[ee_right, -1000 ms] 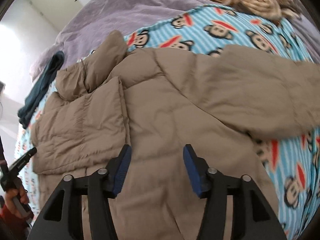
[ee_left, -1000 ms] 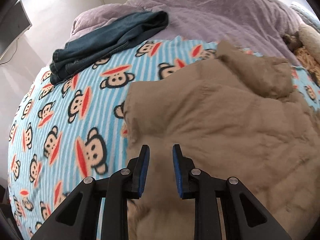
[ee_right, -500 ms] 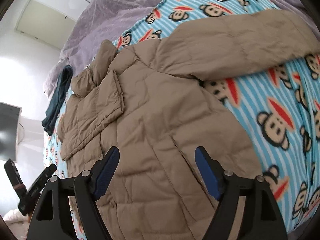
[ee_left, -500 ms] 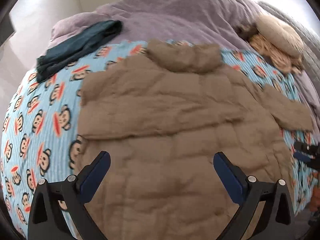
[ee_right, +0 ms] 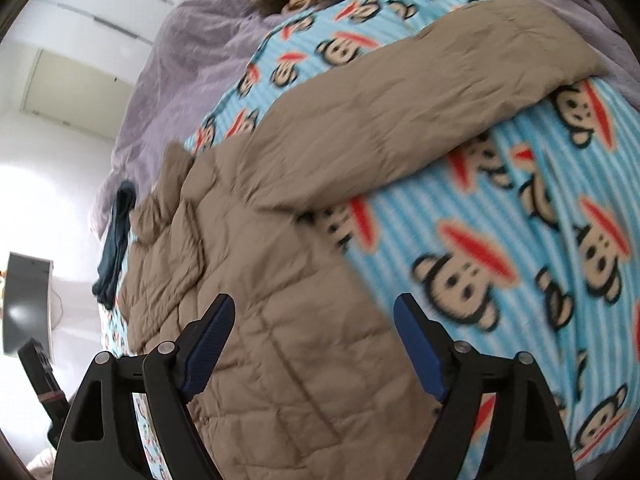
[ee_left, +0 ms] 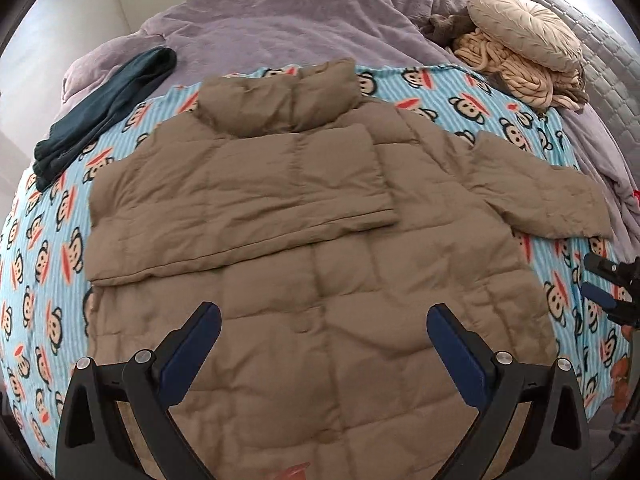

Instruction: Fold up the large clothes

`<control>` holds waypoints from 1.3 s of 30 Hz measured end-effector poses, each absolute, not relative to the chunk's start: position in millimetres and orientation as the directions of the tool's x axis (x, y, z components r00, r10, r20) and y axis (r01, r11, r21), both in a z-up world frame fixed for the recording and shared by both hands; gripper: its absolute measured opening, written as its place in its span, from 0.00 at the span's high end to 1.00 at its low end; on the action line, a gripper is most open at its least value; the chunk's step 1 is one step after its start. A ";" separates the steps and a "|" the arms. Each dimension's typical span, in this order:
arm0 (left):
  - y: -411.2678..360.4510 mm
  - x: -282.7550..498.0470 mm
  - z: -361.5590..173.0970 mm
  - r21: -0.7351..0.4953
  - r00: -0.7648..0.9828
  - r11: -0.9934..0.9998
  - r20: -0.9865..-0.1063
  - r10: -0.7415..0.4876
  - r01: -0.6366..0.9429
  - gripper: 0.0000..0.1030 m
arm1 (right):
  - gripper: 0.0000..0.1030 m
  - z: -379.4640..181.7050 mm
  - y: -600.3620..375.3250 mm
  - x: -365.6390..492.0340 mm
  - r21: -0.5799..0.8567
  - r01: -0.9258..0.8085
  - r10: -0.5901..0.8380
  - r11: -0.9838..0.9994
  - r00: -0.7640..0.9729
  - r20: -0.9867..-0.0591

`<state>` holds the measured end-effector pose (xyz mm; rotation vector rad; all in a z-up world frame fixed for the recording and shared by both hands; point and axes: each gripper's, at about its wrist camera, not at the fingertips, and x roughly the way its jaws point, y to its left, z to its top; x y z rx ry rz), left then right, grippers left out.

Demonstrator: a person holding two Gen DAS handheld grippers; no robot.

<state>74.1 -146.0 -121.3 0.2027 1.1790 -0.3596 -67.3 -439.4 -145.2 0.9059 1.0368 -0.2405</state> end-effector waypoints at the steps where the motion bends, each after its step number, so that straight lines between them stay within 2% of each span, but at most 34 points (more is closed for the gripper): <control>1: -151.7 73.9 -121.9 -0.032 0.331 0.926 -0.929 -0.167 0.377 0.00 | 0.18 -144.9 -448.1 -67.0 0.532 0.569 0.218 0.626 0.528 -0.821; 6: -171.9 77.4 -125.7 -0.027 0.317 0.931 -0.936 -0.151 0.363 0.00 | 0.18 -147.4 -493.1 -64.2 0.510 0.600 0.150 0.616 0.547 -0.824; 15: -201.1 92.2 -135.9 -0.018 0.309 0.935 -0.941 -0.135 0.353 0.00 | 0.18 -209.5 -612.2 -71.7 0.640 0.730 0.147 0.241 0.624 -0.767; 19: -213.5 97.1 -142.2 -0.011 0.312 0.930 -0.941 -0.134 0.368 0.00 | 0.18 -235.6 -639.2 -74.0 0.707 0.701 0.169 0.096 0.688 -0.705; 25: -220.8 102.1 -144.3 -0.005 0.323 0.931 -0.937 -0.132 0.364 0.00 | 0.18 -236.8 -659.7 -63.5 0.817 0.577 0.129 0.009 0.809 -0.573; 32: -211.0 109.3 -147.0 -0.027 0.314 0.945 -0.940 -0.136 0.326 0.00 | 0.20 -232.1 -667.3 -47.3 0.853 0.521 0.118 -0.034 0.849 -0.514; 33: -208.1 110.3 -147.8 -0.031 0.310 0.947 -0.941 -0.135 0.320 0.00 | 0.24 -227.4 -666.5 -44.8 0.863 0.505 0.118 -0.026 0.858 -0.499; 35: -203.0 112.0 -150.1 -0.049 0.295 0.946 -0.944 -0.148 0.320 0.00 | 0.45 -218.9 -665.0 -36.9 0.885 0.466 0.138 0.000 0.876 -0.461; 36: -200.0 111.9 -150.1 -0.053 0.295 0.947 -0.943 -0.152 0.318 0.00 | 0.70 -216.3 -663.5 -34.9 0.886 0.464 0.148 0.011 0.875 -0.460; 37: -197.1 111.8 -149.9 -0.056 0.298 0.948 -0.942 -0.154 0.315 0.00 | 0.90 -212.0 -661.7 -27.4 0.887 0.461 0.171 0.033 0.872 -0.459; 39: -188.3 113.6 -148.8 -0.064 0.300 0.949 -0.940 -0.161 0.308 0.00 | 0.92 -203.7 -655.5 -18.5 0.898 0.436 0.204 0.065 0.875 -0.440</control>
